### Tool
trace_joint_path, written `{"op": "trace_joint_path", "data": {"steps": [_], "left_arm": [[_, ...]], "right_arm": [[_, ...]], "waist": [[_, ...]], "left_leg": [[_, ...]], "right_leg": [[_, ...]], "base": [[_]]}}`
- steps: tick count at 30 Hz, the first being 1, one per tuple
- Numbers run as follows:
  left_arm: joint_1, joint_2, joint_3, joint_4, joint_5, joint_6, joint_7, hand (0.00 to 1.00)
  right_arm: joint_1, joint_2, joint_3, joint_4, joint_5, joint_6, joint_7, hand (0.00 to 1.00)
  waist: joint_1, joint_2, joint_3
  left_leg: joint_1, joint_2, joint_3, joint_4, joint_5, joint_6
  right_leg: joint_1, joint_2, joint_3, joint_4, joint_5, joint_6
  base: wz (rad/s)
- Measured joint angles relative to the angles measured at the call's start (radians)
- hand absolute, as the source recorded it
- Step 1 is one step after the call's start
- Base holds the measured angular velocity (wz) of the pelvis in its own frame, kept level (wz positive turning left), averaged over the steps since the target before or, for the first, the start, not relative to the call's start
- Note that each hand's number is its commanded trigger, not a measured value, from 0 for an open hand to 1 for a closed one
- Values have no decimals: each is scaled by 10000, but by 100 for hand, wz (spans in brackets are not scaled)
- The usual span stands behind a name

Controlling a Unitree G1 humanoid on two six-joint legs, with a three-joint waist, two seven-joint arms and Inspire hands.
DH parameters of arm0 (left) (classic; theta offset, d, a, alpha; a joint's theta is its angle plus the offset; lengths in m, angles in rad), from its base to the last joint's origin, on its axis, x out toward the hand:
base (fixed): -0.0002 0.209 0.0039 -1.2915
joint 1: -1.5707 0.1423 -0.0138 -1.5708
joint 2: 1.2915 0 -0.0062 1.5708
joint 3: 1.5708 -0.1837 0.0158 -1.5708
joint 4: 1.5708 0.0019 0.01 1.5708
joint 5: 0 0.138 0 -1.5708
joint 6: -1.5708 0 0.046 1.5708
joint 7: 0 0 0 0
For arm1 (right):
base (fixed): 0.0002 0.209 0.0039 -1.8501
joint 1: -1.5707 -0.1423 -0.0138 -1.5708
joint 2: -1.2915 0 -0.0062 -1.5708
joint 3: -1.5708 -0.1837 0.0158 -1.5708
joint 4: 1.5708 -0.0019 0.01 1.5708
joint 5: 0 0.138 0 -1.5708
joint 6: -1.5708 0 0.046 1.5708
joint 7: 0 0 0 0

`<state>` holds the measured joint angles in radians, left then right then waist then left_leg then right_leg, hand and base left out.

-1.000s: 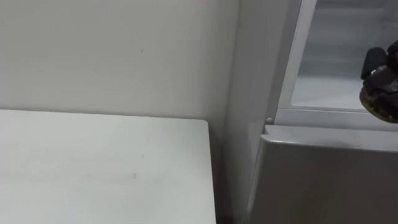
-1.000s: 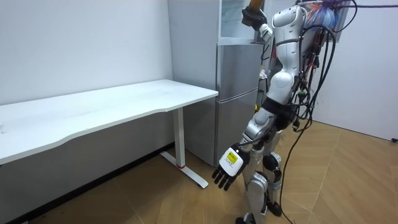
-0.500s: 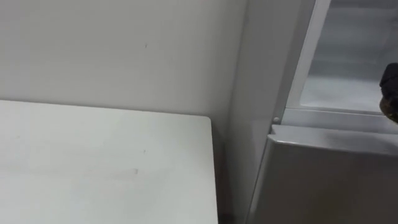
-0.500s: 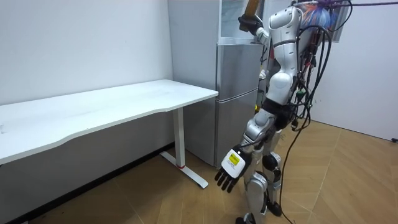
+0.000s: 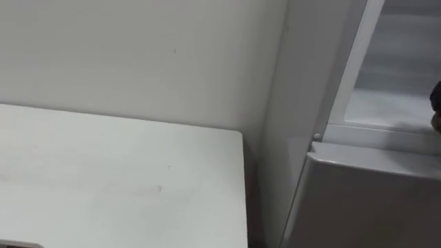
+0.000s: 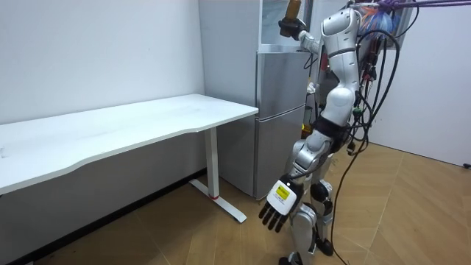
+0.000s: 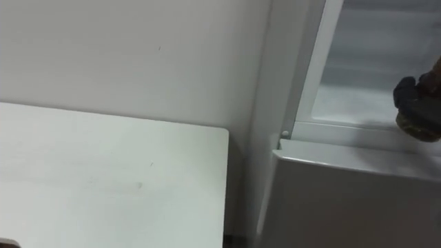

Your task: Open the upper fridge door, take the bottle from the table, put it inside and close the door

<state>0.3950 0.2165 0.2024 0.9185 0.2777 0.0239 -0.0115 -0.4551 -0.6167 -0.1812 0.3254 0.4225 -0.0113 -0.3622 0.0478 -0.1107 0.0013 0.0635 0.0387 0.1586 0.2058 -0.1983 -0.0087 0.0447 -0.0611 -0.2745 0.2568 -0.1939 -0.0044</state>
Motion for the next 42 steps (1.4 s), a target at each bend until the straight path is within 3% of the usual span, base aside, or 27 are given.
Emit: {"op": "trace_joint_path", "data": {"steps": [5,7,9,18,21,24,25,30,34,37,39,40,41,42], "left_arm": [[-21,2,76,-5,-6,-11,-5,0],[33,5,335,-74,-9,-11,1,0],[113,12,445,-78,-45,-10,2,0],[429,71,643,-2,-73,-2,22,0],[487,71,709,32,-91,20,29,0],[484,110,707,-9,-115,2,27,0],[462,191,706,-9,-118,-7,16,0],[284,490,695,-398,-99,-39,127,0],[82,692,624,-408,-115,-42,306,0],[90,762,343,-445,-154,-43,307,0],[86,783,271,-454,-398,-84,306,0],[86,808,270,-456,-491,-90,304,0],[91,839,271,-452,-491,-87,299,0],[88,862,274,-453,-496,-87,300,0]], "right_arm": [[-859,-614,325,1339,458,123,-67,100],[-889,-778,324,1511,516,123,-72,100],[-901,-839,325,1772,523,123,5,100],[-1002,-844,465,1933,530,199,635,100],[-1002,-863,580,1964,519,218,715,100],[-1042,-1344,1131,2113,489,217,660,100],[-1042,-1509,1271,2255,427,216,578,100],[-1348,-1527,1431,2952,469,-111,-215,100],[-1387,-1542,1785,3041,195,-575,-767,100],[-1655,-1565,2076,3280,177,-896,-977,100],[-1801,-1613,2211,3350,188,-1016,-1065,100],[-1900,-1617,2251,3367,189,-1039,-1109,95],[-1951,-1632,2274,3399,170,-1059,-1164,74],[-1970,-1649,2288,3448,168,-1108,-1182,26]], "waist": [[326,-49,-11],[340,-135,-22],[395,-188,-56],[464,-183,-53],[657,-189,-48],[769,-249,-70],[889,-303,-51],[1348,-467,13],[1543,-468,115],[1551,-352,196],[1584,-308,206],[1643,-275,214],[1703,-216,209],[1761,-179,204]], "left_leg": [[-110,-25,-85,4,3,-4],[-186,-46,-248,5,15,-25],[-181,-34,-277,17,18,-33],[-214,-83,-805,149,6,-52],[-257,-80,-811,153,2,-60],[-609,-106,-942,277,3,-62],[-702,-112,-962,364,4,-62],[-1325,-102,-1171,806,-12,-79],[-1766,20,-1301,1067,-47,-138],[-1992,98,-1453,1354,-112,-197],[-2237,165,-1457,1497,-135,-219],[-2386,220,-1442,1592,-151,-246],[-2486,278,-1447,1698,-166,-272],[-2529,321,-1438,1750,-186,-290]], "right_leg": [[-121,-37,-80,105,-94,1],[-121,-73,-300,104,-145,3],[-85,-58,-339,76,-149,3],[137,-88,-784,-3,-165,26],[126,-95,-824,17,-183,14],[-63,-144,-959,102,-218,-27],[-122,-168,-997,182,-247,-46],[-482,-153,-1210,218,-246,-101],[-634,-40,-1382,155,-151,-202],[-739,20,-1464,143,-122,-257],[-895,66,-1454,140,-95,-306],[-1005,111,-1416,108,-67,-356],[-1016,174,-1411,3,-24,-409],[-1017,209,-1410,-32,-2,-429]], "base": [[4],[22],[13],[14],[1],[12],[17],[12],[7],[10],[-4],[-9],[-10],[-8]]}}
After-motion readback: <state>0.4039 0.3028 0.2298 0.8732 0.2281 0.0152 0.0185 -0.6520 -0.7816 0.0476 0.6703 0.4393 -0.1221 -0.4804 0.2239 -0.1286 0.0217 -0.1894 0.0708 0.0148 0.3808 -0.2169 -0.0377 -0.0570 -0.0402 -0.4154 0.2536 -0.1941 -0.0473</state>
